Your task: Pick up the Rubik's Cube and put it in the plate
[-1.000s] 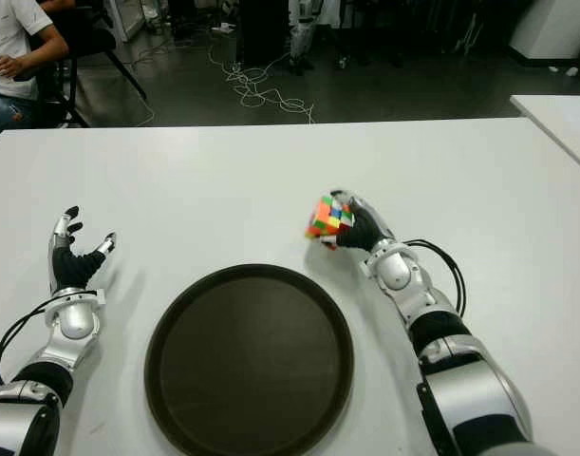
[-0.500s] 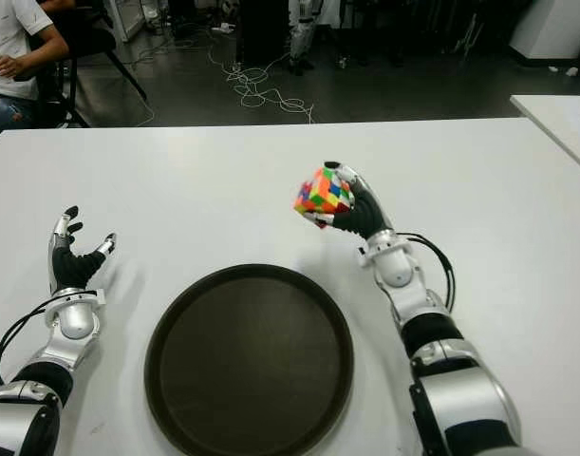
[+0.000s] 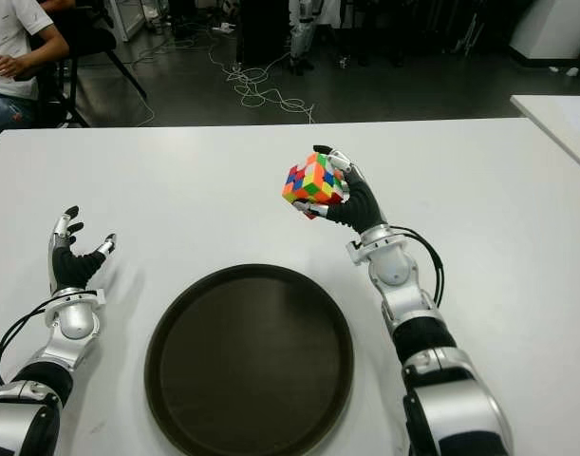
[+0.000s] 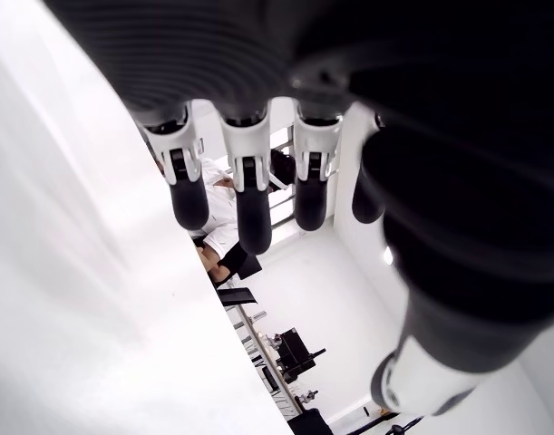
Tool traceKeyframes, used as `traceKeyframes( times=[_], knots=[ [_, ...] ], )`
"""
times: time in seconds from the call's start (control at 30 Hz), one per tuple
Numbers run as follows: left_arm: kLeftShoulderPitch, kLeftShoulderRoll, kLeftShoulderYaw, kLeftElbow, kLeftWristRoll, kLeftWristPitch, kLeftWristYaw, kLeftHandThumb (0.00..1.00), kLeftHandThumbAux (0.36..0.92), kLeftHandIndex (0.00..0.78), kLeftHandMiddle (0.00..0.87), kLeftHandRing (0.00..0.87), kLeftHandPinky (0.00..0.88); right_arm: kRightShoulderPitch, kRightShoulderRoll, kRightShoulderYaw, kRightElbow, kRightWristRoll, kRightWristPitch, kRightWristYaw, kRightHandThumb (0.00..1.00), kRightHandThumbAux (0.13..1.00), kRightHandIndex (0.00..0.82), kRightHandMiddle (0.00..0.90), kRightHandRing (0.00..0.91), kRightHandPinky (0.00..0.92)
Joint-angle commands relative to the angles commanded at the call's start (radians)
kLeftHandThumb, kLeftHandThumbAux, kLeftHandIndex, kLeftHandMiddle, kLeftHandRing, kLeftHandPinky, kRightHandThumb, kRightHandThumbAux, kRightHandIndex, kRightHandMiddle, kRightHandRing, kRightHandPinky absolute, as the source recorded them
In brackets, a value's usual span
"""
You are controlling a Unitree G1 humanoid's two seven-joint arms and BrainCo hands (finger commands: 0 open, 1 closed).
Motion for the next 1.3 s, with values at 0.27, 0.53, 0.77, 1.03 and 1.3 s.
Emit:
traceKeyframes(
  times=[0.27,0.53,0.77,1.03,1.3],
  knots=[
    [-0.001,0.003,0.000,0.001,0.000,0.008,-0.004,0.000,0.752,0.129,0.134,0.132,0.096,0.026,0.014,-0.012,-0.078,0.034,0.070,0.037,0.379,0.710,0.642,0.834,0.846,0.836],
    [0.000,0.005,-0.002,0.002,0.004,0.007,-0.004,0.000,0.770,0.145,0.139,0.138,0.126,0.058,0.022,-0.017,-0.184,0.068,0.188,0.096,0.401,0.739,0.639,0.824,0.837,0.824],
    [0.000,0.003,0.001,0.002,0.000,-0.002,-0.009,0.000,0.787,0.157,0.143,0.145,0.134,0.092,0.031,-0.004,-0.295,0.090,0.307,0.152,0.355,0.760,0.643,0.818,0.832,0.818],
    [0.000,0.005,-0.004,0.004,0.009,-0.001,0.005,0.000,0.787,0.129,0.125,0.142,0.138,0.108,0.003,0.050,-0.353,0.070,0.372,0.259,0.292,0.732,0.623,0.807,0.828,0.814],
    [-0.004,-0.002,0.005,0.006,-0.002,0.005,0.004,0.000,0.796,0.135,0.132,0.134,0.124,0.128,-0.016,0.093,-0.360,0.047,0.323,0.328,0.177,0.713,0.596,0.799,0.832,0.823]
  ],
)
